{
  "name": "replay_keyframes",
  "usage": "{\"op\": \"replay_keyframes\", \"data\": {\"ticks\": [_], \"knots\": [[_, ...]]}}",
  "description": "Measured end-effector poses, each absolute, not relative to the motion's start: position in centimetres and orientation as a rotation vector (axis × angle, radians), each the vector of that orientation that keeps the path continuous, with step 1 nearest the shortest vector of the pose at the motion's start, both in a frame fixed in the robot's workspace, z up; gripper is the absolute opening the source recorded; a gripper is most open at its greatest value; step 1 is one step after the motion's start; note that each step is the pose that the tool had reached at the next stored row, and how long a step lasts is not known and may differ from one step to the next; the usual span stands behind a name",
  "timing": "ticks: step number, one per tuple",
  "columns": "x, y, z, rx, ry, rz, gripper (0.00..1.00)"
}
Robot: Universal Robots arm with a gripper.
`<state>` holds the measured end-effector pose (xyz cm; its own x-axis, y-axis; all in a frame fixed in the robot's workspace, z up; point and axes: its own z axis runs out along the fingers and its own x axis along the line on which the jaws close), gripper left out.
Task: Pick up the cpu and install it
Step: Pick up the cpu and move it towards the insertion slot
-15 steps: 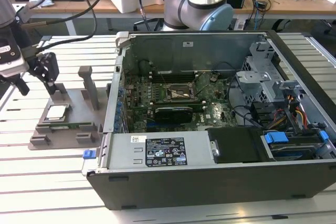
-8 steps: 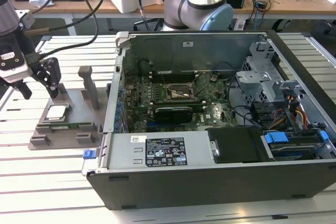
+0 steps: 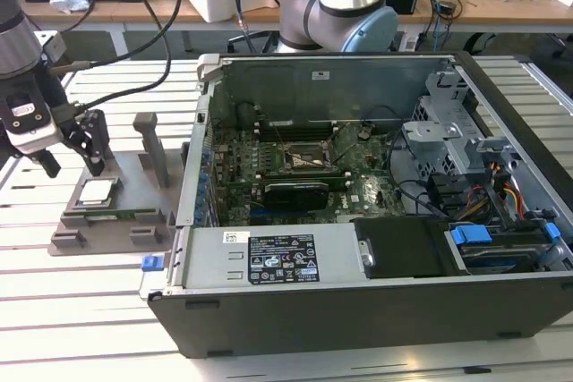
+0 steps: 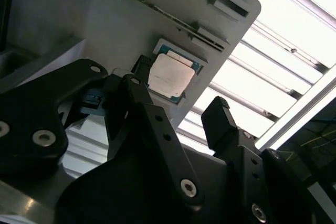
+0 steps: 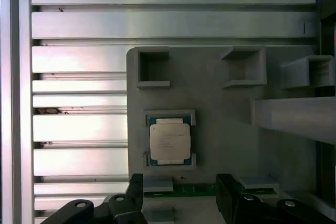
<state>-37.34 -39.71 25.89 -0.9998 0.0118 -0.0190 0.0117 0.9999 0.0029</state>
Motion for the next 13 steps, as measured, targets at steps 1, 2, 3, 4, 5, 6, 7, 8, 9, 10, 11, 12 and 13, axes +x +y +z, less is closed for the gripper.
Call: {"op": "replay_keyframes", "data": {"ticks": [1, 2, 3, 4, 5, 6, 7, 8, 9, 10, 11, 12, 13], "knots": [[-37.3, -39.7, 25.8, 0.018, 3.122, 0.004, 0.66], [-37.3, -39.7, 25.6, 0.018, 3.123, 0.004, 0.66], [-37.3, -39.7, 25.4, 0.018, 3.123, 0.004, 0.66], [-37.3, -39.7, 24.7, 0.018, 3.123, 0.004, 0.66], [-37.3, -39.7, 24.5, 0.018, 3.123, 0.004, 0.66], [-37.3, -39.7, 24.3, 0.018, 3.123, 0.004, 0.66], [-37.3, -39.7, 24.2, 0.018, 3.123, 0.004, 0.66], [-37.3, -39.7, 24.0, 0.018, 3.123, 0.004, 0.66], [-37.3, -39.7, 23.8, 0.018, 3.123, 0.004, 0.66], [-37.3, -39.6, 23.6, 0.018, 3.123, 0.004, 0.66], [-37.2, -39.4, 23.3, 0.018, 3.123, 0.004, 0.66], [-37.2, -39.3, 23.0, 0.018, 3.123, 0.004, 0.66], [-37.2, -39.1, 22.8, 0.018, 3.123, 0.004, 0.66]]}}
